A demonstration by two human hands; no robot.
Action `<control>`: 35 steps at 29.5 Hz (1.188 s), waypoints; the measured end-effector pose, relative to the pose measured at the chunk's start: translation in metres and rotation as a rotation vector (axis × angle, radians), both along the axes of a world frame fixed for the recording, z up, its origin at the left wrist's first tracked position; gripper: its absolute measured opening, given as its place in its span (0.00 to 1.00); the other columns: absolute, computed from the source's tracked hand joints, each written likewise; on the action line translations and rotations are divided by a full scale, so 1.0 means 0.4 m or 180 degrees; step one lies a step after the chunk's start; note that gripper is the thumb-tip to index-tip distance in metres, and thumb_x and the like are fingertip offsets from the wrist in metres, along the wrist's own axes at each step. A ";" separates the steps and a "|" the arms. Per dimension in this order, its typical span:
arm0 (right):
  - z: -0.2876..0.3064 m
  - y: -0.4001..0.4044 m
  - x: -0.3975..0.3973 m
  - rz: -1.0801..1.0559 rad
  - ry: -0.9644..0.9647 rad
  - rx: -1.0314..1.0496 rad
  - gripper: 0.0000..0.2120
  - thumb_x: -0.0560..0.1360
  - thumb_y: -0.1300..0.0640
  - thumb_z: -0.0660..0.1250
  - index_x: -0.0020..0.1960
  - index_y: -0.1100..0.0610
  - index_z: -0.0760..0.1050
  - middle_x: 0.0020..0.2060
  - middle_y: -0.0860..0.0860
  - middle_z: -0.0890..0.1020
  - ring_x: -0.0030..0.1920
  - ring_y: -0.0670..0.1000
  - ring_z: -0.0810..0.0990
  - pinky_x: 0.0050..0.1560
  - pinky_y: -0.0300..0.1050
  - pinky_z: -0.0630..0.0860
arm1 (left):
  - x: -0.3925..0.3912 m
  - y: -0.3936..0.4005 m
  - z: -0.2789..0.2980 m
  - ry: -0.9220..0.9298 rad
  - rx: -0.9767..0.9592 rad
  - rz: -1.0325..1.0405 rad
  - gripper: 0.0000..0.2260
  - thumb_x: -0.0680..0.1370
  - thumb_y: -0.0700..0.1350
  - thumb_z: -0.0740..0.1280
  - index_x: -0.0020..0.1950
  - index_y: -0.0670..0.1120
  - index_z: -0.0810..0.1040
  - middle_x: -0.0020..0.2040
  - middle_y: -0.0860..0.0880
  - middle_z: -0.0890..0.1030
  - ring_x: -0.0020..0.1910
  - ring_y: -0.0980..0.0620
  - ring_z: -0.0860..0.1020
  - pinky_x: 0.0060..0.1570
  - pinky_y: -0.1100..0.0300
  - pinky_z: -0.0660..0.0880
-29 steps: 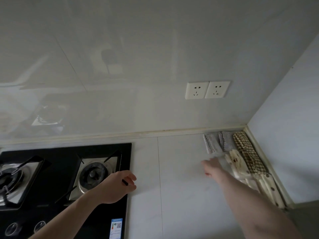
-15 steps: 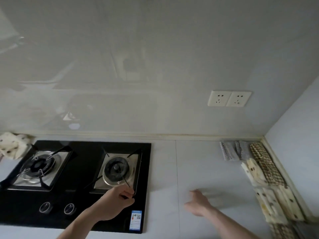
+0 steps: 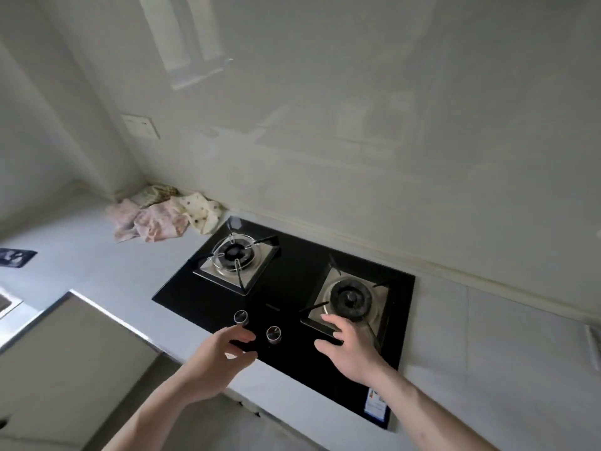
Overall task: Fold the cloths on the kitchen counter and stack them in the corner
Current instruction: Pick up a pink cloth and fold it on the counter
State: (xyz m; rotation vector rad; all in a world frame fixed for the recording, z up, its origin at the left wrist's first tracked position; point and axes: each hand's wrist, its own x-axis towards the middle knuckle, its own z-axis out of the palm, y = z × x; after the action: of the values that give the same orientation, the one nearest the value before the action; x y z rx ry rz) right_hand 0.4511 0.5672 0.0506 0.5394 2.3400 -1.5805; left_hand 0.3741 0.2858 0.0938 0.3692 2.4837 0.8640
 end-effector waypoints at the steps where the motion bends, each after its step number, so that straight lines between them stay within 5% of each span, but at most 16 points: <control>1: 0.018 -0.046 -0.024 0.0079 0.0070 -0.0014 0.30 0.75 0.44 0.70 0.75 0.40 0.67 0.74 0.43 0.69 0.72 0.46 0.70 0.69 0.45 0.70 | -0.005 -0.049 0.003 0.0035 0.0010 0.0028 0.10 0.79 0.53 0.71 0.59 0.62 0.78 0.57 0.64 0.81 0.52 0.68 0.80 0.49 0.65 0.78; 9: 0.065 -0.397 -0.198 0.0346 0.0301 -0.0142 0.28 0.76 0.47 0.70 0.74 0.42 0.69 0.74 0.41 0.69 0.70 0.44 0.71 0.65 0.40 0.70 | -0.078 -0.431 0.023 0.0166 0.0078 0.0449 0.09 0.77 0.55 0.72 0.56 0.64 0.80 0.55 0.60 0.80 0.52 0.65 0.81 0.54 0.59 0.79; 13: 0.080 -0.541 -0.258 0.0541 0.0288 -0.0183 0.27 0.77 0.48 0.69 0.75 0.41 0.67 0.74 0.40 0.68 0.72 0.44 0.69 0.62 0.39 0.69 | -0.121 -0.567 0.033 0.0249 0.0082 0.0548 0.08 0.78 0.52 0.72 0.56 0.62 0.80 0.57 0.61 0.78 0.53 0.71 0.78 0.48 0.73 0.74; 16: 0.093 -0.622 -0.309 0.0716 0.0316 -0.0171 0.27 0.77 0.47 0.69 0.75 0.40 0.67 0.75 0.39 0.67 0.72 0.43 0.68 0.64 0.40 0.69 | -0.160 -0.641 0.039 0.0280 0.0133 0.0670 0.08 0.79 0.53 0.72 0.57 0.62 0.80 0.58 0.63 0.77 0.54 0.71 0.77 0.50 0.70 0.74; 26: 0.091 -0.754 -0.583 0.0881 0.0503 -0.0122 0.25 0.77 0.48 0.69 0.73 0.40 0.69 0.72 0.36 0.68 0.71 0.41 0.69 0.64 0.40 0.68 | -0.353 -0.776 0.021 0.0259 0.0238 0.0923 0.09 0.78 0.55 0.71 0.58 0.61 0.79 0.60 0.64 0.76 0.56 0.69 0.77 0.58 0.61 0.77; 35: 0.083 -0.826 -0.844 0.0906 0.0537 -0.0116 0.21 0.78 0.48 0.70 0.70 0.41 0.71 0.71 0.36 0.68 0.70 0.41 0.71 0.65 0.39 0.70 | -0.659 -0.885 0.025 0.0314 0.0017 0.0958 0.09 0.77 0.54 0.73 0.55 0.63 0.79 0.59 0.62 0.75 0.54 0.64 0.79 0.54 0.60 0.78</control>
State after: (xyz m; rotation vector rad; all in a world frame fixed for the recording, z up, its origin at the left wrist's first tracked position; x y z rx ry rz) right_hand 0.1134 0.2368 0.0837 0.0605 2.3732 -1.5819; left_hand 0.1105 -0.0682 0.1036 0.0384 2.6720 0.9898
